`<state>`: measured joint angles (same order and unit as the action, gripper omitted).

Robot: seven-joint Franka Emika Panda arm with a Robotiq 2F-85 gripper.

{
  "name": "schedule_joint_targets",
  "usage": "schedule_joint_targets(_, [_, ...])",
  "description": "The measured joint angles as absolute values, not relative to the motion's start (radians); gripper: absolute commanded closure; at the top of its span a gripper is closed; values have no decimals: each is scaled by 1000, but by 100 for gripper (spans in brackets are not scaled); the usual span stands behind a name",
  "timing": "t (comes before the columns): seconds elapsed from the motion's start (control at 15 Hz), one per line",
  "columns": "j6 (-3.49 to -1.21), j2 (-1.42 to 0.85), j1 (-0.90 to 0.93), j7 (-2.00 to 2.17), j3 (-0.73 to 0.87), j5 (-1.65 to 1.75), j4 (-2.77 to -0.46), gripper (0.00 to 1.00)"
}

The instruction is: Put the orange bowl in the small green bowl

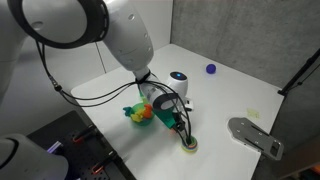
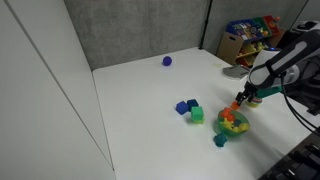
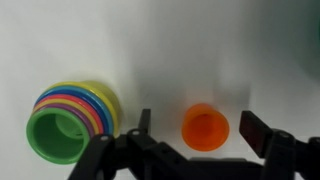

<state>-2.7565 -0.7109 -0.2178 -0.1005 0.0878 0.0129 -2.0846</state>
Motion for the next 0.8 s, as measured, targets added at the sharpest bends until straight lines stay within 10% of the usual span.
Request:
schedule_joint_targets(0.53, [-2758, -784, -209, -104, 75, 13, -2005, 0])
schedule_joint_targets(0.6, [-2758, -794, -208, -104, 74, 13, -1993, 25])
schedule_joint_targets(0.8, [-2759, -820, -205, -105, 73, 13, -1963, 44])
